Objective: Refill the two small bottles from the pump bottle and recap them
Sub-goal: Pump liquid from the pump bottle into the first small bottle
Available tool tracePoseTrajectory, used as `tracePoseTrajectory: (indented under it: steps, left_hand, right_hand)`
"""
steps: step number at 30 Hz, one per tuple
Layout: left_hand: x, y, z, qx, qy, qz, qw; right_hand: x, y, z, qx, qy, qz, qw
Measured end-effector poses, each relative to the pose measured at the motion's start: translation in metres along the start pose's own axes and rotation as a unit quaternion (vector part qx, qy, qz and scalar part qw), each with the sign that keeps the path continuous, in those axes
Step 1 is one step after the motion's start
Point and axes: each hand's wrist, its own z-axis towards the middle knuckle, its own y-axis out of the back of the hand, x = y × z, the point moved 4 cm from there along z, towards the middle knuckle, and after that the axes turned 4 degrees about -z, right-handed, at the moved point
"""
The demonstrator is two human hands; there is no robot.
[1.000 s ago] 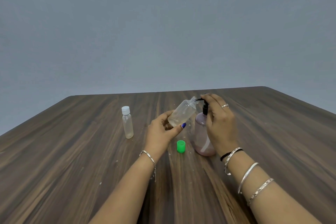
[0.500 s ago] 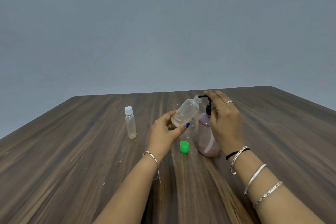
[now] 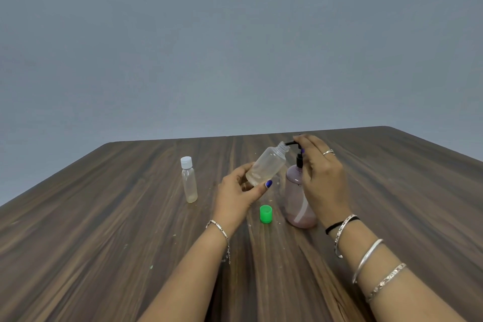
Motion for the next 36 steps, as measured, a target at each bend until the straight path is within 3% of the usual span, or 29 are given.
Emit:
tracePoseTrajectory:
  steps: [17, 30, 36]
  left_hand:
    - [0.0001, 0.0, -0.0011, -0.003, -0.003, -0.002, 1.0]
    - [-0.0032, 0.0004, -0.0031, 0.002, -0.005, 0.013, 1.0]
    - [-0.0046, 0.001, -0.0023, -0.002, -0.01, 0.011, 1.0]
  right_hand:
    - [0.0014, -0.0035, -0.0041, 0.013, -0.035, 0.036, 0.999]
    - [0.0011, -0.0018, -0.0002, 0.038, -0.004, 0.016, 0.999]
    - [0.0063, 0.0039, 0.0007, -0.006, -0.008, -0.028, 1.0]
